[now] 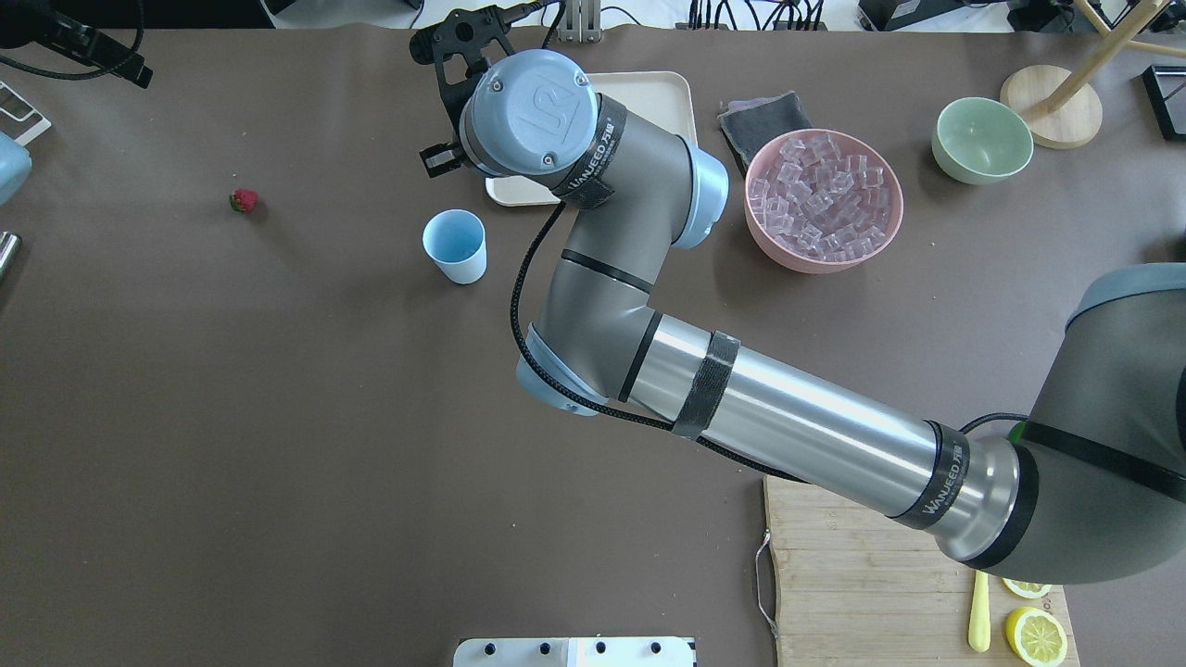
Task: Mash ice and strawberries in cup
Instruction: 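Open the right gripper above the cup to drop the ice cube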
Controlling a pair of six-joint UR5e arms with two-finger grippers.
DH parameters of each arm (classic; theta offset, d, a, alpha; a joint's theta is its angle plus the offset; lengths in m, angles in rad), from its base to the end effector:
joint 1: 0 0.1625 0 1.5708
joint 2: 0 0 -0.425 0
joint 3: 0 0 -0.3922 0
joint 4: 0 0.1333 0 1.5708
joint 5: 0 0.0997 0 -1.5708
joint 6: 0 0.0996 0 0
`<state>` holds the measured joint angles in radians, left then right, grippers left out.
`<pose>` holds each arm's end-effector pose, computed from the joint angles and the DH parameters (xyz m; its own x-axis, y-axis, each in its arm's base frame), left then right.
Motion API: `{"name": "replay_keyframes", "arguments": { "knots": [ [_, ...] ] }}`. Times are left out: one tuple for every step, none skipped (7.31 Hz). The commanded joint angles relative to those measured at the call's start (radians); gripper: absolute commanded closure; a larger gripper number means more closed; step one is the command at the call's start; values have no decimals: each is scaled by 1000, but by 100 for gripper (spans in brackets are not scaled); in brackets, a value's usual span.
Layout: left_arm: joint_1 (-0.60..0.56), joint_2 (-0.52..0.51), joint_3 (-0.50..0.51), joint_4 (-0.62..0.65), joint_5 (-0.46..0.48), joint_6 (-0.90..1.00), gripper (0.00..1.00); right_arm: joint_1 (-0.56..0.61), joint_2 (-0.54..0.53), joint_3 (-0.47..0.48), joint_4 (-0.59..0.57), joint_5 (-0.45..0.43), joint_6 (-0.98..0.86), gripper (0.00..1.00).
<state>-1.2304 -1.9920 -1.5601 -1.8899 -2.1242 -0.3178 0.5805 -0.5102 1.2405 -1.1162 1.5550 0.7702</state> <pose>0.1454 -0.6531 0.3905 0.7284 0.3639 -0.5805 -0.0224 0.8594 0.5108 -0.5890 -0.5476 0.0535 0.6215 -0.4506 0.6408 -0.1644 0.7247 0.6691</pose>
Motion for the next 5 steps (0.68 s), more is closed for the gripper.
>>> {"name": "replay_keyframes", "arguments": {
  "knots": [
    [0, -5, 14, -1, 16, 0, 2, -34, 5, -16, 12, -18, 0, 100],
    [0, -5, 12, -1, 16, 0, 2, -54, 7, -18, 13, -29, 0, 100],
    [-1, -2, 12, -1, 16, 0, 2, -62, 9, -29, 13, -27, -2, 100],
    [-1, -2, 12, -1, 18, 0, 2, -76, 15, -44, 13, -30, -3, 100],
    [-1, -1, 14, -1, 20, 0, 2, -85, 18, -55, 13, -32, -5, 100]
  ]
}}
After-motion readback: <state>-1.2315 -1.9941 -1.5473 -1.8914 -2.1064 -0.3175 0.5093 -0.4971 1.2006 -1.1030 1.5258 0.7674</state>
